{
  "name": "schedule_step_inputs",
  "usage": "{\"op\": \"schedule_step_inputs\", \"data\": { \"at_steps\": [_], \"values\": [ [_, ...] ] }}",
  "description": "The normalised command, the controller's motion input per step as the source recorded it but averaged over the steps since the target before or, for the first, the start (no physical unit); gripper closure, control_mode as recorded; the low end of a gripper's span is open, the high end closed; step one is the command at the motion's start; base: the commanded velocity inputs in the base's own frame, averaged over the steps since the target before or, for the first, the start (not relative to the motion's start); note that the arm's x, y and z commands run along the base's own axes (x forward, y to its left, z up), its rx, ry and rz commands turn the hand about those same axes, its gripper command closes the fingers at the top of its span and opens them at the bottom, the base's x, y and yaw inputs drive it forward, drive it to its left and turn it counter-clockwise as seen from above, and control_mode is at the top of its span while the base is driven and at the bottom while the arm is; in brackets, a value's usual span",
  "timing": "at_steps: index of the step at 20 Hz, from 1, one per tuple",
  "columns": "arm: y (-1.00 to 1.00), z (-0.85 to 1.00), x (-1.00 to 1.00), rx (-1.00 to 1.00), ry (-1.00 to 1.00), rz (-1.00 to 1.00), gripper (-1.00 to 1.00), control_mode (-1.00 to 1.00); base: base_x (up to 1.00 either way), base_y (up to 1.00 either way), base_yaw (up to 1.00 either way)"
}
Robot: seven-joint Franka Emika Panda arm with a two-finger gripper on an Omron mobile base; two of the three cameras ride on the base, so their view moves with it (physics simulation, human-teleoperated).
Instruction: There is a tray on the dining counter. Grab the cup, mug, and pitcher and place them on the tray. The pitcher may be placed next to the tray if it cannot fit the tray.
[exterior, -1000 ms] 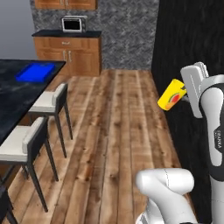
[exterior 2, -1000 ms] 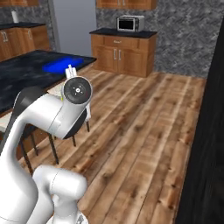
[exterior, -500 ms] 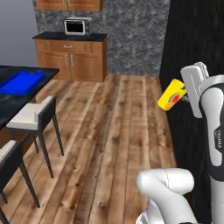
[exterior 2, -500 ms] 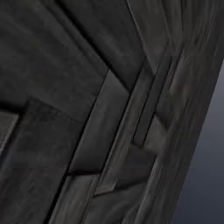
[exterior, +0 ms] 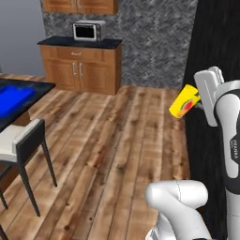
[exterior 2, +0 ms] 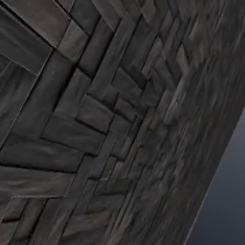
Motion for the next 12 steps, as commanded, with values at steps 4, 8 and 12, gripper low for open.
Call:
{"op": "schedule_step_inputs", "data": {
  "at_steps": [4, 8, 12],
  "values": [
    [0.0, 0.0, 0.0, 0.0, 0.0, 0.0, 1.0, 1.0, 1.0, -0.78, 0.24],
    [0.0, 0.0, 0.0, 0.0, 0.0, 0.0, 1.0, 1.0, 0.97, -0.71, 0.25],
    [0.0, 0.0, 0.0, 0.0, 0.0, 0.0, 1.0, 1.0, 0.86, -0.49, 0.32]
  ]
}}
